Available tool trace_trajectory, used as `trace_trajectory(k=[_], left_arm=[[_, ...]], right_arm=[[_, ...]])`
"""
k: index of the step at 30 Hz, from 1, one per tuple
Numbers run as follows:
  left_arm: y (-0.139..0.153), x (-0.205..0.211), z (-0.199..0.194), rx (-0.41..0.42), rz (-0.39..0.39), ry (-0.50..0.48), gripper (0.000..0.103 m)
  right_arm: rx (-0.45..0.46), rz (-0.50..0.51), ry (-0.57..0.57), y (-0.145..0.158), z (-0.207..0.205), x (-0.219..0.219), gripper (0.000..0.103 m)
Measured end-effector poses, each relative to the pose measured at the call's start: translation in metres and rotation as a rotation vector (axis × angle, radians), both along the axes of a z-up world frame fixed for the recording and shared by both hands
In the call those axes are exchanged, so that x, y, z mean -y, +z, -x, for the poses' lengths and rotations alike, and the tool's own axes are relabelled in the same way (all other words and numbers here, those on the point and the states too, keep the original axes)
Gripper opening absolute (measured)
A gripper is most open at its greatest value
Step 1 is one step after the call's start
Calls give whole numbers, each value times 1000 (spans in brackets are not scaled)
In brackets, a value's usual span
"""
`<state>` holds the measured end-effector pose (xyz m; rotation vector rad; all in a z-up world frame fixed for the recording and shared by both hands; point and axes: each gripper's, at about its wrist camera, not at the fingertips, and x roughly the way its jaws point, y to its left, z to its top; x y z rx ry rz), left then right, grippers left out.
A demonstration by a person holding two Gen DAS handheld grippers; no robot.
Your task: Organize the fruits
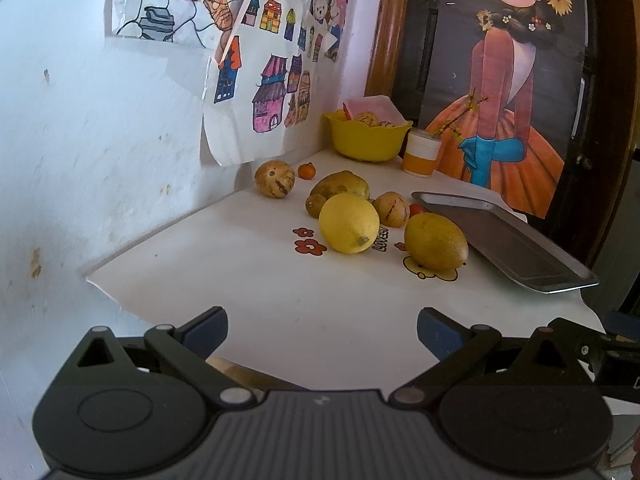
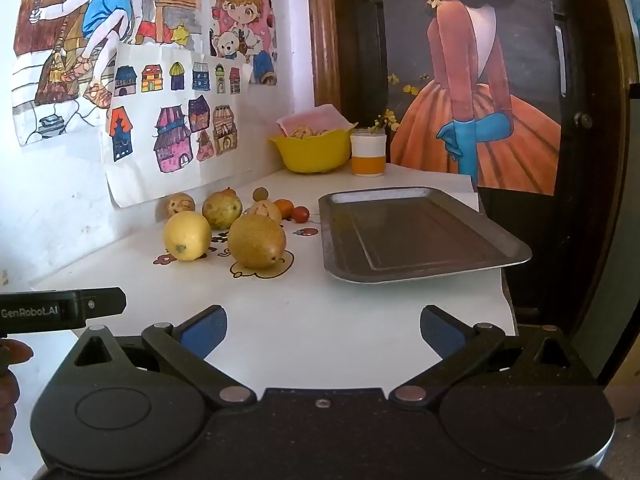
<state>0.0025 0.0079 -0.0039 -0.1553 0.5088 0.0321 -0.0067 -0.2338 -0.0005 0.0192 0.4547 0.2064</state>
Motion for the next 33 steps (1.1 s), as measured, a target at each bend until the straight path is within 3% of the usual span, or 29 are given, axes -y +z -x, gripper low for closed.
trace_trajectory(k=[26,33], left_arm=[[-2,-2,-7,-30,8,11,103],[16,-10,-38,-36,0,18,103]], right_arm=[[-25,22,50,-2,-4,-5,102],[47,96,191,17,-26,-13,102]])
